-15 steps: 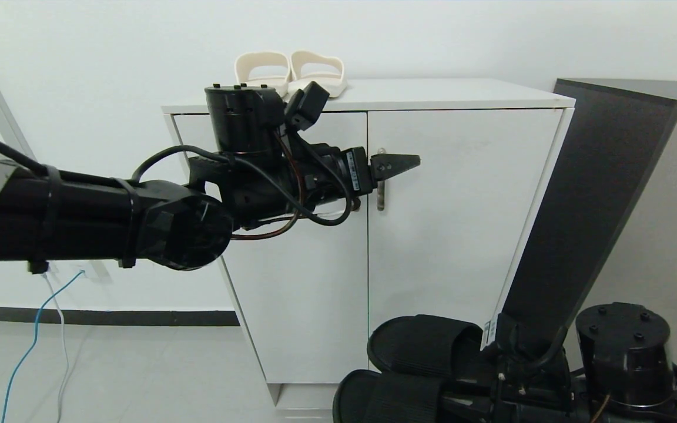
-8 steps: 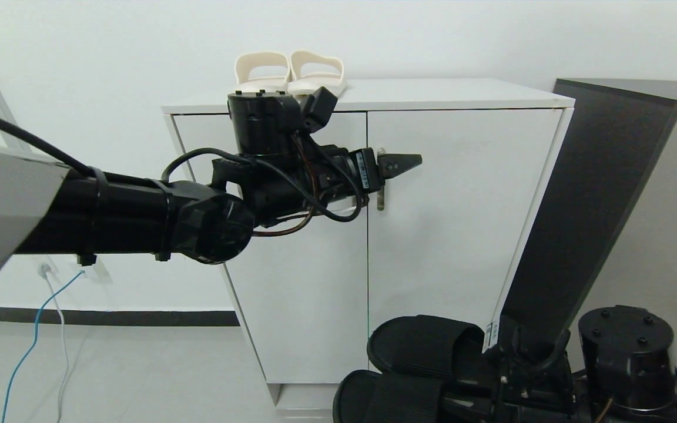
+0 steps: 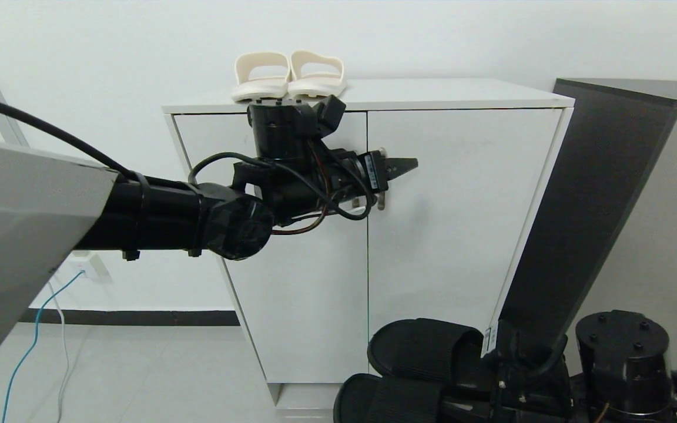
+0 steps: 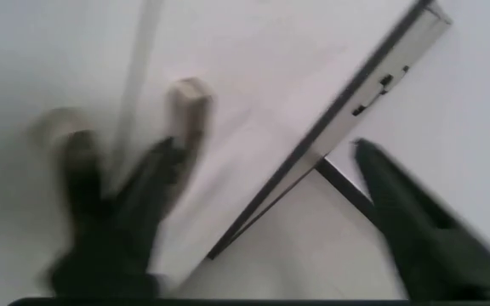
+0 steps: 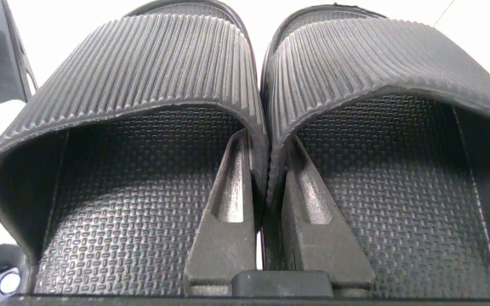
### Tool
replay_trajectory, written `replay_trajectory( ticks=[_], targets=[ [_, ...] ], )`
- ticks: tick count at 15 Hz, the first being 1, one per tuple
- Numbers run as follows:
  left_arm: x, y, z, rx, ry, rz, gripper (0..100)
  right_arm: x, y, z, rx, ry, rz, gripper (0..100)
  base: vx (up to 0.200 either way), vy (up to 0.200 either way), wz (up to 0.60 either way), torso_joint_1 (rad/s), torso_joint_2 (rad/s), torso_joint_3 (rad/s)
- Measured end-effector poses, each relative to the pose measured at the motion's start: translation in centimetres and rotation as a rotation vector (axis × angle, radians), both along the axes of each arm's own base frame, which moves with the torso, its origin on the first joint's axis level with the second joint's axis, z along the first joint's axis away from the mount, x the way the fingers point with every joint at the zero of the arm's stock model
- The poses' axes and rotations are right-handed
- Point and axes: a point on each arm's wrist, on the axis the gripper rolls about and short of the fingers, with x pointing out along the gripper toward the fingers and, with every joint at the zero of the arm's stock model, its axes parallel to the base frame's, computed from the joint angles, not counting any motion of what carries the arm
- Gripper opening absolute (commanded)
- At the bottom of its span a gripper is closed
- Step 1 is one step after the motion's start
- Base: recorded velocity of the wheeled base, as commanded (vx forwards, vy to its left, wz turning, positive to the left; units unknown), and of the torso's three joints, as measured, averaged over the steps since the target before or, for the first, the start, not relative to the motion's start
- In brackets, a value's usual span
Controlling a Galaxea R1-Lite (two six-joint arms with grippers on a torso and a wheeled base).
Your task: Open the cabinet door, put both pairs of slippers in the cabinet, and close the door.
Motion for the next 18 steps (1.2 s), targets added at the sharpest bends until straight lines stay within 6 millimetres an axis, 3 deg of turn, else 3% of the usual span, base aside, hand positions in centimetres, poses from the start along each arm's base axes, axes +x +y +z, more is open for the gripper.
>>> replay_trajectory(
  ticks=[6,16,18],
  targets=[
    [-1.4,0.7,-0.4,0.017,0.024,-0.013,0,-0.7,-0.3,-0.5,0.0,0.009,0.084,0,0.0,0.0,0.0,0.0,0.0,0.0],
    [-8.0,2.7,-0.3,0.012,0.01,-0.064,0,-1.1,-0.6,-1.0,-0.004,-0.002,0.129,0,0.0,0.0,0.0,0.0,0.0,0.0],
    [-8.3,3.8,0.3,0.002,-0.001,-0.043,0,-1.2,-0.5,-1.0,-0.007,-0.005,0.134,0,0.0,0.0,0.0,0.0,0.0,0.0]
  ],
)
